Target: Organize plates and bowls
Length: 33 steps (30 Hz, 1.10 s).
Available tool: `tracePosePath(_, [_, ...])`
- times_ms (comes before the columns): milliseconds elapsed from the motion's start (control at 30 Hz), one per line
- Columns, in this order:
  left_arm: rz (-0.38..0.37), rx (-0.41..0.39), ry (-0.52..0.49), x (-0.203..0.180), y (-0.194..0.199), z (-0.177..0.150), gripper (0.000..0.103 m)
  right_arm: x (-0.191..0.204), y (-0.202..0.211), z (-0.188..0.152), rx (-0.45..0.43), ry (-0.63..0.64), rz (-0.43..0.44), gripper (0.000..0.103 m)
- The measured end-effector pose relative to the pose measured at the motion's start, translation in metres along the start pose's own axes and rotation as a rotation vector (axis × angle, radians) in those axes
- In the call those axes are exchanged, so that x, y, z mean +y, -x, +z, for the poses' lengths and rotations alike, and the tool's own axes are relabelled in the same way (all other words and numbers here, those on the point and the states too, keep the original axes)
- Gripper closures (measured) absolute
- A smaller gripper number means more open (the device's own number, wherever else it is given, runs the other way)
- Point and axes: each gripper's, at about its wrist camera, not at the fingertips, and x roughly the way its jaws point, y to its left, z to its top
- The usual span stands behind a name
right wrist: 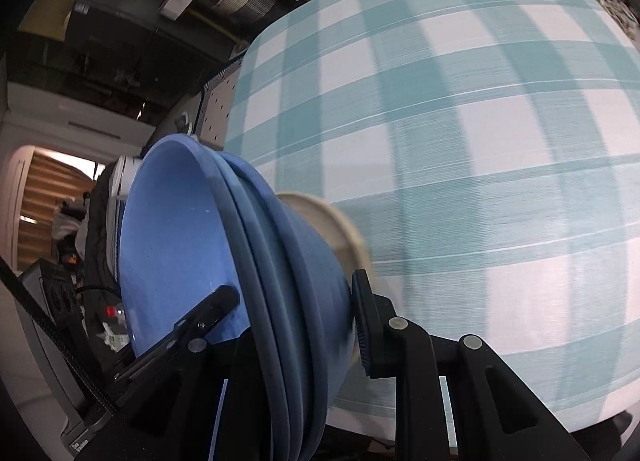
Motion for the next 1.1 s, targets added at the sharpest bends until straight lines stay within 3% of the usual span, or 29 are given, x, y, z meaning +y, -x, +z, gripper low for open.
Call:
tracePosePath(367, [0.003, 0.034, 0.043, 0.042, -0.02, -0.009, 0.073, 0.026, -0.04, -0.008, 0.043, 0.036, -0.047, 0.085])
tracePosePath(1100, [0.035, 0.037, 0.024, 0.039, -0.032, -0.015, 0.069, 0.02, -0.054, -0.011, 0.064, 0.033, -0.065, 0.085])
